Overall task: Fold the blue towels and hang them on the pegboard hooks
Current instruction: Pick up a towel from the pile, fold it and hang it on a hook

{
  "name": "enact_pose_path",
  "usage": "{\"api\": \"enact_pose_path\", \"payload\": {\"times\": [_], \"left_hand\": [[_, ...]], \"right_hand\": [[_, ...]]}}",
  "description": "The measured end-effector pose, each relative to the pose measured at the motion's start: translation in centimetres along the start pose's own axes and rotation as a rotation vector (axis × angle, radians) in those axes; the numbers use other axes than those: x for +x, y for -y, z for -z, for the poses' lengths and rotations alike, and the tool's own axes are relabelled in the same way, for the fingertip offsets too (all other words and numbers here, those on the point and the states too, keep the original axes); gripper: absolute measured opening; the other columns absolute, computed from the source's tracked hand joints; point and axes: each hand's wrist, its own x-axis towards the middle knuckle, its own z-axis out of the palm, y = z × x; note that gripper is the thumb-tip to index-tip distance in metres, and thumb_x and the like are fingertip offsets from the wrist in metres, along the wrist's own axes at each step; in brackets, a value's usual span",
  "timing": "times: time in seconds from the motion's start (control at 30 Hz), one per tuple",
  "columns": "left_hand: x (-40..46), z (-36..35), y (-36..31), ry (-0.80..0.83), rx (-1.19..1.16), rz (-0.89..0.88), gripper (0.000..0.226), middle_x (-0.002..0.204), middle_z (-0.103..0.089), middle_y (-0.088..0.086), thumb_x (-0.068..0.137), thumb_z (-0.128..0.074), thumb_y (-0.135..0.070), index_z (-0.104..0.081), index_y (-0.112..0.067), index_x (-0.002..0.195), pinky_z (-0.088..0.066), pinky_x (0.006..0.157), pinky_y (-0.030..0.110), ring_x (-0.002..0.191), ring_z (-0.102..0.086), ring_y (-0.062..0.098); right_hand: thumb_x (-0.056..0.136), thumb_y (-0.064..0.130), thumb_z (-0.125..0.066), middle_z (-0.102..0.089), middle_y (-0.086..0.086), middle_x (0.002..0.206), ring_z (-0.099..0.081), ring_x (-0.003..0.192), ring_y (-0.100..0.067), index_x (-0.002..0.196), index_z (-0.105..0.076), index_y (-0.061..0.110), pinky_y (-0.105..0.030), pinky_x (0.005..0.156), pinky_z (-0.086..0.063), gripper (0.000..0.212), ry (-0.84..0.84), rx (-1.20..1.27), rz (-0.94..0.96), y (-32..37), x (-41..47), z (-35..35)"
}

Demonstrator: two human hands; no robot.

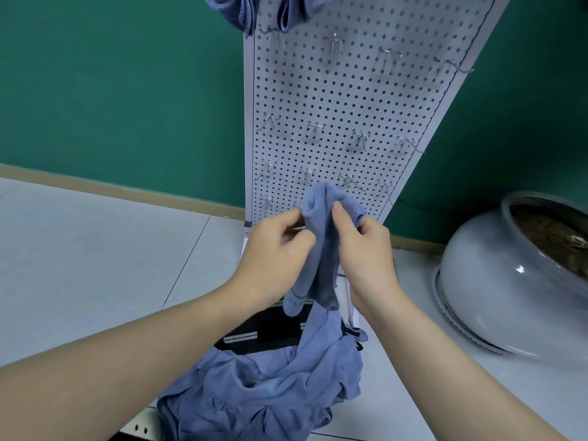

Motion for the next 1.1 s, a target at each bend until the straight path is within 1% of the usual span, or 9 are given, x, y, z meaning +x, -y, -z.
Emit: {"api": "enact_pose_path", "payload": {"times": [0.13, 0.27, 0.4, 0.5, 0.57, 0.63, 0.73, 0.9, 1.1], "left_hand": [[-0.3, -0.3, -0.7, -0.014, -0.14, 0.035, 0.044, 0.106, -0.078, -0.011, 0.105, -0.043, -0.005, -0.077, -0.033, 0.099, -0.065, 0.078, 0.045, 0.109, -0.07, 0.008], [-0.2, -0.5, -0.6, -0.051, -0.077, -0.028, 0.02, 0.098, -0.078, -0.005, 0.102, -0.061, -0.017, -0.078, -0.025, 0.108, -0.065, 0.074, 0.047, 0.092, -0.073, 0.011], [0.6, 0.1, -0.4, -0.086, -0.007, -0.056, 0.004, 0.091, -0.074, -0.013, 0.094, -0.074, -0.026, -0.074, -0.028, 0.091, -0.062, 0.082, 0.051, 0.088, -0.071, 0.012], [0.9, 0.5, -0.5, -0.132, 0.048, -0.046, 0.02, 0.08, -0.07, -0.007, 0.089, -0.077, -0.033, -0.065, -0.017, 0.085, -0.058, 0.072, 0.04, 0.074, -0.063, 0.011], [1.1, 0.7, -0.5, -0.158, 0.045, -0.019, 0.033, 0.069, -0.06, 0.003, 0.086, -0.078, -0.037, -0.059, -0.01, 0.086, -0.048, 0.06, 0.033, 0.061, -0.051, 0.013], [1.2, 0.8, -0.7, -0.163, 0.02, 0.028, 0.039, 0.066, -0.056, 0.0, 0.084, -0.08, -0.04, -0.055, -0.01, 0.09, -0.043, 0.056, 0.026, 0.058, -0.048, 0.012], [1.4, 1.1, -0.9, -0.05, -0.071, 0.111, 0.038, 0.084, -0.076, 0.0, 0.085, -0.081, -0.04, -0.059, -0.015, 0.103, -0.058, 0.074, 0.033, 0.078, -0.073, 0.015], [1.1, 1.6, -0.3, 0.243, -0.122, 0.217, 0.033, 0.106, -0.08, 0.002, 0.082, -0.082, -0.024, -0.074, -0.012, 0.112, -0.058, 0.092, 0.033, 0.103, -0.075, 0.018], [0.6, 0.4, 0.5, 0.2, -0.191, 0.168, 0.046, 0.112, -0.079, 0.003, 0.072, -0.092, -0.015, -0.074, -0.011, 0.114, -0.056, 0.099, 0.038, 0.109, -0.073, 0.019]], "right_hand": [[0.102, 0.04, -0.062, -0.06, -0.005, 0.079, -0.053, 0.075, -0.016, 0.1, -0.068, 0.0, -0.036, 0.073, -0.044, 0.04, -0.003, 0.034, -0.007, 0.3, 0.5, 0.4], [0.102, 0.039, -0.062, -0.061, -0.008, 0.081, -0.054, 0.076, -0.017, 0.103, -0.067, -0.002, -0.038, 0.074, -0.045, 0.041, 0.006, 0.027, -0.009, 0.4, 0.3, 0.3], [0.105, 0.043, -0.056, -0.078, -0.009, 0.097, -0.072, 0.09, -0.022, 0.101, -0.074, 0.012, -0.043, 0.088, -0.056, 0.036, 0.074, -0.019, 0.011, 0.6, -0.1, 0.2], [0.102, 0.053, -0.055, -0.063, 0.001, 0.066, -0.055, 0.064, -0.01, 0.078, -0.063, 0.004, -0.031, 0.064, -0.047, 0.056, 0.158, -0.074, 0.104, 1.4, -0.9, 0.1], [0.097, 0.051, -0.061, -0.041, 0.019, 0.05, -0.038, 0.049, 0.0, 0.064, -0.045, 0.017, -0.014, 0.052, -0.032, 0.051, 0.206, -0.125, 0.147, 1.7, -1.6, 0.1], [0.095, 0.044, -0.068, -0.04, 0.02, 0.046, -0.037, 0.045, 0.0, 0.066, -0.045, 0.02, -0.013, 0.048, -0.03, 0.044, 0.217, -0.136, 0.169, 1.9, -1.7, 0.1], [0.098, 0.032, -0.069, -0.053, 0.011, 0.061, -0.047, 0.058, -0.005, 0.077, -0.06, 0.007, -0.024, 0.059, -0.039, 0.034, 0.202, -0.074, 0.182, 1.9, -1.3, 0.3], [0.103, 0.022, -0.062, -0.076, -0.007, 0.095, -0.067, 0.088, -0.01, 0.101, -0.072, 0.009, -0.041, 0.087, -0.058, 0.016, 0.262, 0.02, 0.196, 2.8, -0.8, 0.8], [0.107, 0.017, -0.053, -0.077, 0.0, 0.101, -0.071, 0.099, -0.013, 0.107, -0.072, 0.015, -0.033, 0.091, -0.057, 0.019, 0.412, 0.114, 0.26, 4.7, -1.0, 1.3]]}}
